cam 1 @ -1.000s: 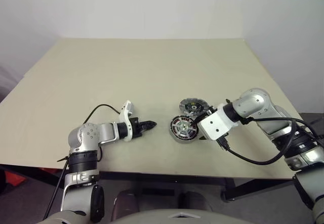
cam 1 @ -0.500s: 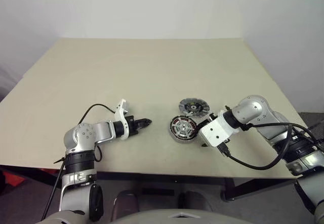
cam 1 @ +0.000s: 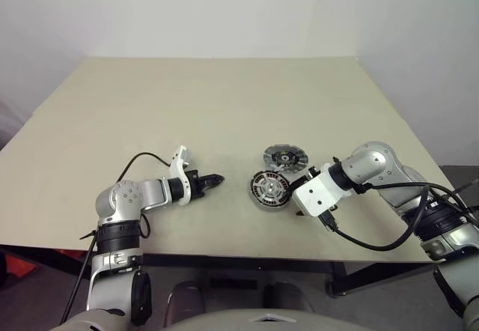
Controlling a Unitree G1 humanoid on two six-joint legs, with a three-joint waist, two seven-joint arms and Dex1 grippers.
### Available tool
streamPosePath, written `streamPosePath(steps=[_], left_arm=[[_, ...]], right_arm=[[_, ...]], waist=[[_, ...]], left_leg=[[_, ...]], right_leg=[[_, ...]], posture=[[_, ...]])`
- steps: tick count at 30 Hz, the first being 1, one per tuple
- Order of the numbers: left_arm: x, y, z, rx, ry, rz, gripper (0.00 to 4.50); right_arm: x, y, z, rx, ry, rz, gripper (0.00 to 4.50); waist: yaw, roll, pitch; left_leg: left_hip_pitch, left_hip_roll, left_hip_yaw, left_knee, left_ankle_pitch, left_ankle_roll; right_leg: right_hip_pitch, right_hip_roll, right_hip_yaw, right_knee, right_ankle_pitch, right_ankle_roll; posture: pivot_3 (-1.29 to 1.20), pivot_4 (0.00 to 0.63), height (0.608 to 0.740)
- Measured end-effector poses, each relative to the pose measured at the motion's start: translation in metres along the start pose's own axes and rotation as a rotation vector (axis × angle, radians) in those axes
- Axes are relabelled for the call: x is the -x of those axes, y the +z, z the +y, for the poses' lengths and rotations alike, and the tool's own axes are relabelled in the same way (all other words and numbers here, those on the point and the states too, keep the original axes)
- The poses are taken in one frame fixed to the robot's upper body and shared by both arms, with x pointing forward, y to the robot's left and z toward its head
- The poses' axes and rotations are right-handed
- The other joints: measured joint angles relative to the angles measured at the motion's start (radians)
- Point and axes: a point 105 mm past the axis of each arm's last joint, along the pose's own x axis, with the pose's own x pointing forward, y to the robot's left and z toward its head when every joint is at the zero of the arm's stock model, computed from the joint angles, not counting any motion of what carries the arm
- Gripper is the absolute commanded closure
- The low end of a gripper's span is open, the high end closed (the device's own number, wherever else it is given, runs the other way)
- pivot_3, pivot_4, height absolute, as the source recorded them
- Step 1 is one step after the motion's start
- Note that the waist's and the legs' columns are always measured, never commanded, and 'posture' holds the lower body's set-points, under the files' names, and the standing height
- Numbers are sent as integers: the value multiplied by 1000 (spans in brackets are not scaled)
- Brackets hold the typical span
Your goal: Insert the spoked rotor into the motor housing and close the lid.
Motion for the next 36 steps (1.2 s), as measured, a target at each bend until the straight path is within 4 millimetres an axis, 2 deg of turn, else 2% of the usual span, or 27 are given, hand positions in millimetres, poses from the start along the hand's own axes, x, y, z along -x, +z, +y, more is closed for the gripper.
streamPosePath(steps=[2, 6, 17, 21, 36], left_arm=[[0, 1, 1, 1, 2, -6, 4500], [0, 4, 3, 2, 6, -19, 4500], [1, 7, 6, 4, 15, -31, 4500], [2, 12, 7, 5, 20, -44, 4500], [1, 18, 11, 13, 27, -76, 4500]], right_arm=[[0, -1, -2, -1, -7, -2, 2583], [1, -2, -8, 9, -21, 3, 3885], [0, -3, -15, 19, -28, 1, 3885], [-2, -5, -16, 17, -41, 0, 4492], [-2, -14, -25, -55, -92, 28, 4492]], waist=[[0, 0, 0], [1, 0, 0], [-2, -1, 0], [-2, -2, 0], [-3, -3, 0]], left_leg=[[0, 0, 0, 0, 0, 0], [0, 0, 0, 0, 0, 0], [1, 1, 0, 0, 1, -2], [2, 0, 0, 0, 1, -5], [2, 0, 0, 0, 2, -5]], right_leg=[[0, 0, 0, 0, 0, 0], [0, 0, 0, 0, 0, -1], [1, 1, 0, 0, 1, -2], [2, 1, 0, 0, 2, -3], [2, 0, 0, 0, 2, -3]], posture=[[0, 0, 740], [0, 0, 740], [0, 0, 740], [0, 0, 740], [0, 0, 740]])
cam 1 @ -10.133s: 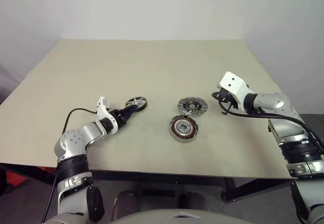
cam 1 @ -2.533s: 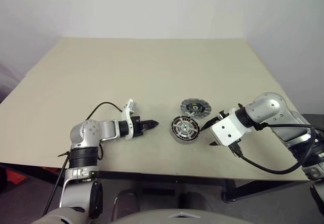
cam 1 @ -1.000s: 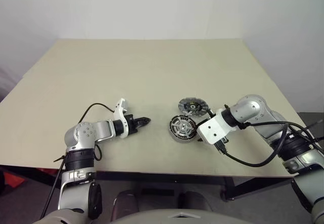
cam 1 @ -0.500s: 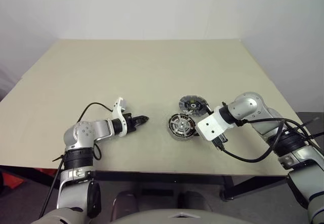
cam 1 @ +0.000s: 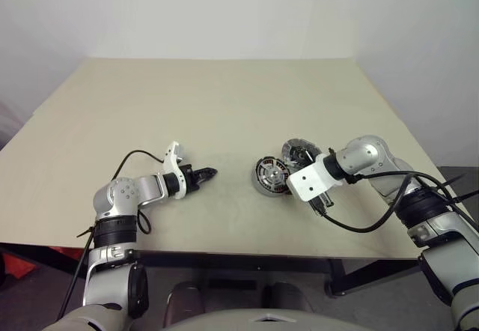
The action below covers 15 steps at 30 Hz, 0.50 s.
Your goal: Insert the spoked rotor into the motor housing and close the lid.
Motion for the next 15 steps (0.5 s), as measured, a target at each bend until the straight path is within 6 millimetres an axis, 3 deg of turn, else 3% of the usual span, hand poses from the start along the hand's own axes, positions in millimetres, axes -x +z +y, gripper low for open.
streamPosePath(steps=[4, 11, 15], left_arm=[[-4, -1, -2, 2, -11, -8, 4500], [-7, 0, -5, 5, -21, -31, 4500], [-7, 0, -3, 10, -14, -43, 4500]], right_arm=[[5, 8, -6, -151, -9, -9, 4492], [18, 44, -16, -300, -16, -127, 4492], [18, 48, -22, -353, -39, -131, 4492]], waist=[[3, 1, 1], [9, 1, 1], [9, 1, 1]], left_leg=[[-1, 0, 0, -1, 0, 0], [-2, 0, 0, -2, 2, 4], [0, 0, 0, -2, 0, 0]], right_leg=[[-1, 0, 0, 0, 0, 0], [-1, 0, -1, -1, 0, 0], [0, 0, -1, -1, 0, 0]], posture=[[0, 0, 740], [0, 0, 740], [0, 0, 740]])
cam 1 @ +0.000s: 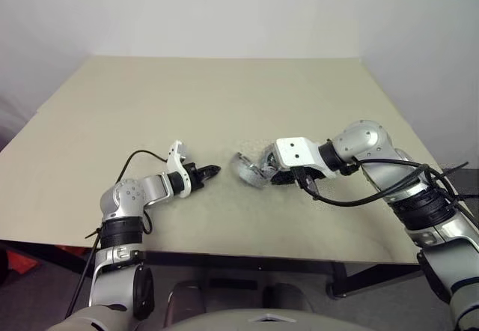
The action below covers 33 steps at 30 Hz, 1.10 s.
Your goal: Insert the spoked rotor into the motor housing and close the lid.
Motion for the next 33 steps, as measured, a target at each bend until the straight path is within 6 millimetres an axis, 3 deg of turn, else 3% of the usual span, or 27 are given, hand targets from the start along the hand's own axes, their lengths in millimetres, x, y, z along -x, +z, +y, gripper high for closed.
streamPosePath(steps=[18, 27, 33], left_arm=[[9, -1, -1, 9, -11, 26, 4500], [39, -18, -34, -65, -128, 203, 4500], [54, -16, -29, -108, -83, 252, 4500]], right_arm=[[-5, -3, -9, 45, -52, -20, 4492], [-6, -21, -8, 51, -82, 26, 4492], [-11, -17, -11, 50, -105, 3, 4492]], waist=[[-1, 0, 0], [5, 0, 0], [0, 0, 0]], left_leg=[[-1, 0, 0, 0, 0, 0], [-2, 0, 0, 0, 0, 0], [0, 0, 0, 0, 1, -2]], right_leg=[[0, 0, 0, 0, 0, 0], [-1, 0, 0, 0, 0, 0], [-1, 1, 0, 1, 0, 0]], posture=[[0, 0, 740], [0, 0, 740], [0, 0, 740]])
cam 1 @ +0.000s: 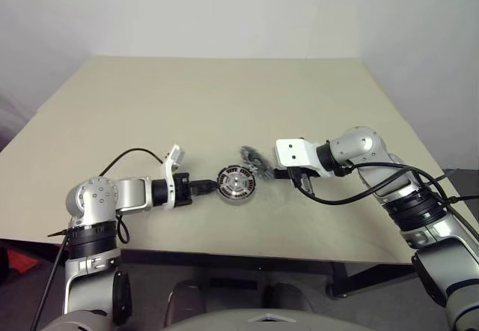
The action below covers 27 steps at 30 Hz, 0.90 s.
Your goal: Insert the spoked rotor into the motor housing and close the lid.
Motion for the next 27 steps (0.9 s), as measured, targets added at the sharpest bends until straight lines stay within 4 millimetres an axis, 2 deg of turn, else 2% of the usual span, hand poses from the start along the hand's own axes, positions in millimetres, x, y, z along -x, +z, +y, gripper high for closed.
streamPosePath(steps=[4, 10, 18, 27], left_arm=[[5, 2, 1, -20, 21, 3, 4500], [-20, -12, -18, -13, -100, 112, 4500], [-47, 3, -29, 78, -180, 172, 4500], [-65, -8, -43, 78, -242, 290, 4500]], right_arm=[[-1, 0, -1, -8, -11, -1, 4492], [2, -6, 1, 22, -13, 31, 4492], [-1, -7, 0, 17, -27, 30, 4492], [-3, -8, 0, -4, -52, 33, 4492]], waist=[[-2, 0, 0], [0, 0, 0], [-1, 0, 0], [3, 0, 0]], left_leg=[[0, 0, 0, 0, 0, 0], [-1, 0, 0, 0, 1, -1], [0, -1, 0, 0, 1, -2], [-1, -1, 0, 0, 2, 0]], right_leg=[[0, 0, 0, 0, 0, 0], [0, 0, 0, 0, 0, 0], [0, 0, 0, 0, 0, 0], [0, 0, 0, 0, 0, 0]], posture=[[0, 0, 740], [0, 0, 740], [0, 0, 740], [0, 0, 740]])
